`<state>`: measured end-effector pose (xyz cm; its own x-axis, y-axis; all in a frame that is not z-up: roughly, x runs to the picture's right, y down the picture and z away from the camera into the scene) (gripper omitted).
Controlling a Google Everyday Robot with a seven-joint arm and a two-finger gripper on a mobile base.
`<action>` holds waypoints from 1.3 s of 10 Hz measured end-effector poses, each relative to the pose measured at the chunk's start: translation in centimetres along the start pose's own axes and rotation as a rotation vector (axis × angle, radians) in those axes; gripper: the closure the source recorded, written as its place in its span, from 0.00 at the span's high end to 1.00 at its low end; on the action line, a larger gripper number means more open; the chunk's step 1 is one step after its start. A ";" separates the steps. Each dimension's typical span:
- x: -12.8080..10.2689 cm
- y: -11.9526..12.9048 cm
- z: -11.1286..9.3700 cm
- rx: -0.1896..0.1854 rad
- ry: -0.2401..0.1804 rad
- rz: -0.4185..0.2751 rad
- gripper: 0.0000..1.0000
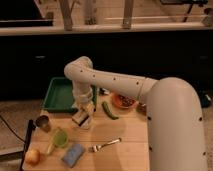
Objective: Place eraser in paper cup
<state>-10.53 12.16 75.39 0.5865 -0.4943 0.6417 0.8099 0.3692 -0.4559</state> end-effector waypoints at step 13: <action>-0.5 0.7 0.5 -0.009 -0.006 0.004 0.80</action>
<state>-10.28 13.01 75.05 0.5896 -0.4879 0.6437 0.8076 0.3638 -0.4641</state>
